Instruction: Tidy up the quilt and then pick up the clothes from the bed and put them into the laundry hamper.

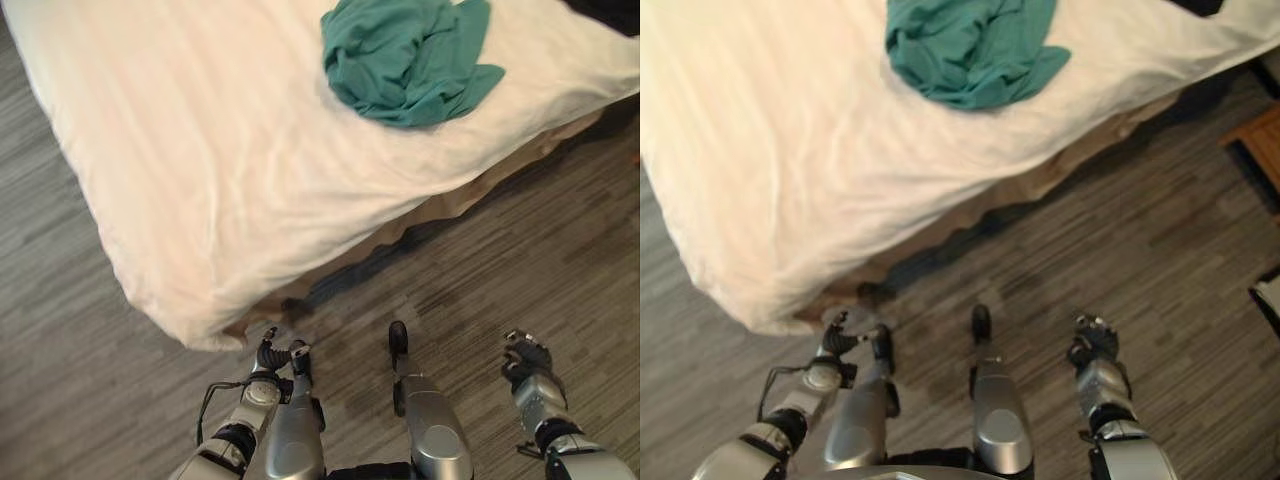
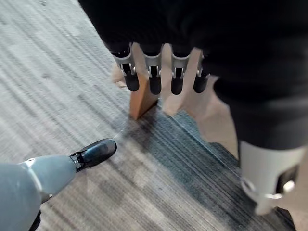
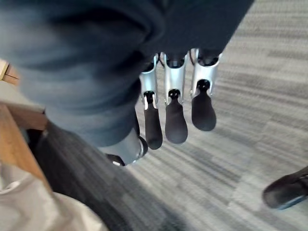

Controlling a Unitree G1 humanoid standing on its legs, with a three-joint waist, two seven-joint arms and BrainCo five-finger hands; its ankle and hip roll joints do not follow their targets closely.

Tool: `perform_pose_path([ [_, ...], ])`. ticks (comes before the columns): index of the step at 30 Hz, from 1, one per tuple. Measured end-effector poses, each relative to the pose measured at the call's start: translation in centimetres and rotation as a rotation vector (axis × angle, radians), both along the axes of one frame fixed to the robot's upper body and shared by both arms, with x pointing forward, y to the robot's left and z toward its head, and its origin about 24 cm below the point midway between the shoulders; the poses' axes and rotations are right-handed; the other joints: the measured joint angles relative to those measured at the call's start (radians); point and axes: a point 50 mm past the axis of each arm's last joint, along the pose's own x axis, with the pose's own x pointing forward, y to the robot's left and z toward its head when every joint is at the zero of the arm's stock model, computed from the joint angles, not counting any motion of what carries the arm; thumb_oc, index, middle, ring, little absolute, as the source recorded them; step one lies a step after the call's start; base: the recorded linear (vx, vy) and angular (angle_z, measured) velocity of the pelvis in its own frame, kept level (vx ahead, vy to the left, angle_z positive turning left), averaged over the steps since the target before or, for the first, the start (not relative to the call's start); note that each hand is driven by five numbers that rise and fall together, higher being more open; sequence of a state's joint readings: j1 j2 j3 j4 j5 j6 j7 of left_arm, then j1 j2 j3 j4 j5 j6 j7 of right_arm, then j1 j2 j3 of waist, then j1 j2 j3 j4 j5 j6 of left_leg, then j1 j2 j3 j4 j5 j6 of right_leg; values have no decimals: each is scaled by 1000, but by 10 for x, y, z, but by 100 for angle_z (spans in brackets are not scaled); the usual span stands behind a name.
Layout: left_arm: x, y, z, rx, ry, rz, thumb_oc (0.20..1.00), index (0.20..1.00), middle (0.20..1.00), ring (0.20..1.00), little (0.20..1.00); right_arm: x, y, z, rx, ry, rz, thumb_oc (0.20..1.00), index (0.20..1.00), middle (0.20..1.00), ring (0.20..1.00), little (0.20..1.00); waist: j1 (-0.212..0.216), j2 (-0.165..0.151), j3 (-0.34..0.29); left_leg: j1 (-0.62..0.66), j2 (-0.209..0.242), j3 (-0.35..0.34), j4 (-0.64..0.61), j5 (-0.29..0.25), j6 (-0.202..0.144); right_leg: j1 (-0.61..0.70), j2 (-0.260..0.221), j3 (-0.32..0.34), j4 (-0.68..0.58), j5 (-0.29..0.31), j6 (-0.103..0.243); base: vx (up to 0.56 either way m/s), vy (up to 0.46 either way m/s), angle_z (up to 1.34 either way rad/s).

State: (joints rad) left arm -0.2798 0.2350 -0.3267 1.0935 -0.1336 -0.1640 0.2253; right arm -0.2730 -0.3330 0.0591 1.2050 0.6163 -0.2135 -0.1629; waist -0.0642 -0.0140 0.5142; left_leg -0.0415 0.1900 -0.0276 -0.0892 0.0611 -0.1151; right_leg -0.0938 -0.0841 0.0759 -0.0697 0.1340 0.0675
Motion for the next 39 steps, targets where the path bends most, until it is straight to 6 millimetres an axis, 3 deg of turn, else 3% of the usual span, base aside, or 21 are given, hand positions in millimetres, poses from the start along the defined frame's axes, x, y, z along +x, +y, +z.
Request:
perform_pose_path([
  [2, -12, 4, -9, 31, 55, -6, 1000, 1000, 1000, 1000, 1000, -56, 11, -36, 0, 256, 84, 1000, 1000, 1000, 1000, 1000, 9, -24, -94, 19, -62, 43, 7, -30, 5, -12, -41, -13, -17, 18, 37, 192, 397, -81],
  [3, -11, 4, -8, 58, 59, -38, 1000, 1000, 1000, 1000, 1000, -83, 15, -47, 14, 339, 90, 1000, 1000, 1000, 1000, 1000, 6, -35, -127, 21, -78, 58, 7, -56, 31, -12, -48, -29, -5, 26, 9, 81, 277, -17],
  [6, -47, 4, -29, 209, 209, -258, 1000, 1000, 1000, 1000, 1000, -139, 25, -65, 40, 510, 134, 1000, 1000, 1000, 1000, 1000, -37, -23, -184, 106, -111, 108, 7, -60, 52, -8, -66, -93, 94, 29, 37, 37, 390, -56],
  [7, -56, 3, -33, 231, 239, -312, 1000, 1000, 1000, 1000, 1000, -143, 28, -66, 34, 534, 180, 1000, 1000, 1000, 1000, 1000, -14, -17, -194, 138, -110, 197, 7, -73, 67, -50, -72, -125, 137, 55, 61, -29, 221, -146],
  [8, -59, 1, -34, 233, 246, -327, 1000, 1000, 1000, 1000, 1000, -142, 33, -67, 33, 542, 216, 1000, 1000, 1000, 1000, 1000, -8, -20, -202, 144, -112, 251, 6, -88, 88, -76, -75, -207, 141, 78, 46, 13, 212, -166],
  [9, -59, -2, -35, 234, 251, -341, 1000, 1000, 1000, 1000, 1000, -141, 37, -68, 42, 543, 230, 1000, 1000, 1000, 1000, 1000, -17, -13, -203, 149, -113, 276, 6, -109, 109, -80, -91, -359, 147, 77, 23, 36, 175, -134],
  [10, -59, -5, -36, 213, 257, -331, 1000, 1000, 1000, 1000, 1000, -140, 45, -70, 58, 549, 249, 1000, 1000, 1000, 1000, 1000, -35, -6, -209, 162, -112, 329, 6, -119, 123, -94, -101, -544, 223, -1, -13, 95, 138, -113],
  [12, -67, -8, -40, 191, 290, -316, 1000, 1000, 1000, 1000, 1000, -140, 50, -71, 51, 558, 295, 1000, 1000, 1000, 1000, 1000, -42, 12, -242, 179, -102, 399, 6, -153, 110, -131, -70, -575, 338, -87, 1, 225, 108, -131],
  [16, -76, -8, -46, 184, 340, -323, 1000, 1000, 1000, 1000, 1000, -142, 50, -71, 42, 571, 319, 1000, 1000, 1000, 1000, 1000, -66, 20, -287, 217, -92, 497, 12, -178, 49, -123, -25, -625, 373, -183, -69, 266, -67, -78],
  [17, -85, -3, -49, 200, 377, -322, 1000, 1000, 1000, 1000, 1000, -144, 55, -73, 46, 582, 341, 1000, 1000, 1000, 1000, 1000, -64, 12, -303, 218, -77, 512, 80, -206, 36, -84, 7, -584, 292, -198, -91, 301, -196, -103],
  [19, -96, 0, -54, 186, 419, -279, 1000, 1000, 1000, 1000, 1000, -142, 57, -73, 42, 583, 361, 1000, 1000, 1000, 1000, 1000, -55, 1, -320, 146, -21, 421, 397, -232, 11, 34, 92, -502, 128, -197, -102, 267, -184, -118],
  [20, -97, 7, -54, 191, 425, -244, 1000, 1000, 1000, 1000, 1000, -139, 58, -72, 25, 573, 387, 1000, 1000, 1000, 1000, 1000, -31, -26, -337, 5, 7, 342, 707, -176, -35, 51, 86, -435, 98, -148, -165, 122, -43, -123],
  [21, -91, 5, -51, 188, 393, -241, 1000, 1000, 1000, 1000, 1000, -135, 58, -71, 9, 562, 402, 1000, 1000, 1000, 1000, 1000, -10, -30, -348, -89, 1, 243, 854, -145, -58, 53, 90, -393, 98, -145, -165, 274, 6, -163],
  [23, -76, 4, -44, 189, 326, -230, 1000, 1000, 1000, 1000, 1000, -116, 50, -65, -64, 533, 459, 1000, 1000, 1000, 1000, 1000, 32, -36, -342, -229, -73, 75, 962, -151, -35, 75, 95, -275, 80, -140, -161, 353, 122, -172],
  [24, -69, 1, -41, 177, 284, -196, 1000, 1000, 1000, 1000, 1000, -106, 48, -63, -98, 522, 490, 1000, 1000, 1000, 1000, 1000, 82, -52, -336, -258, -108, 53, 855, -161, -19, 96, 92, -184, 36, -119, -144, 370, 179, -185],
  [27, -59, -5, -37, 168, 242, -190, 1000, 1000, 1000, 1000, 1000, -96, 53, -60, -115, 484, 528, 1000, 1000, 1000, 1000, 1000, 83, -35, -331, -282, -92, 67, 581, -141, 1, 167, 119, -144, -19, -144, -109, 350, 173, -92],
  [30, -45, -25, -31, 122, 177, -220, 1000, 1000, 1000, 1000, 1000, -108, 48, -63, -117, 533, 517, 1000, 1000, 1000, 1000, 1000, 81, -24, -326, -265, -108, 98, 51, 17, 17, 210, 136, -162, -19, -210, -104, 418, 163, -11],
  [32, -49, -26, -34, 124, 194, -232, 1000, 1000, 1000, 1000, 1000, -113, 47, -64, -114, 543, 503, 1000, 1000, 1000, 1000, 1000, 85, -31, -308, -262, -140, 112, 39, 67, 65, 274, 124, -149, -14, -244, -84, 849, 290, -13],
  [33, -56, -23, -37, 120, 216, -217, 1000, 1000, 1000, 1000, 1000, -125, 46, -67, -93, 570, 469, 1000, 1000, 1000, 1000, 1000, 76, -45, -301, -212, -170, 142, 69, 33, 95, 313, 104, -155, -1, -279, -70, 572, 229, -14],
  [36, -63, -17, -41, 171, 260, -260, 1000, 1000, 1000, 1000, 1000, -135, 45, -69, -92, 603, 452, 1000, 1000, 1000, 1000, 1000, 81, -38, -309, -121, -178, 140, 54, 94, 138, 267, 87, -181, 244, -300, -50, 508, 274, -32],
  [39, -59, -32, -40, 264, 259, -486, 1000, 1000, 1000, 1000, 1000, -124, 48, -67, -90, 559, 460, 1000, 1000, 1000, 1000, 1000, 28, 6, -273, 2, -204, 114, 9, 50, 221, -11, 38, -162, 899, -287, 46, 479, 145, 3],
])
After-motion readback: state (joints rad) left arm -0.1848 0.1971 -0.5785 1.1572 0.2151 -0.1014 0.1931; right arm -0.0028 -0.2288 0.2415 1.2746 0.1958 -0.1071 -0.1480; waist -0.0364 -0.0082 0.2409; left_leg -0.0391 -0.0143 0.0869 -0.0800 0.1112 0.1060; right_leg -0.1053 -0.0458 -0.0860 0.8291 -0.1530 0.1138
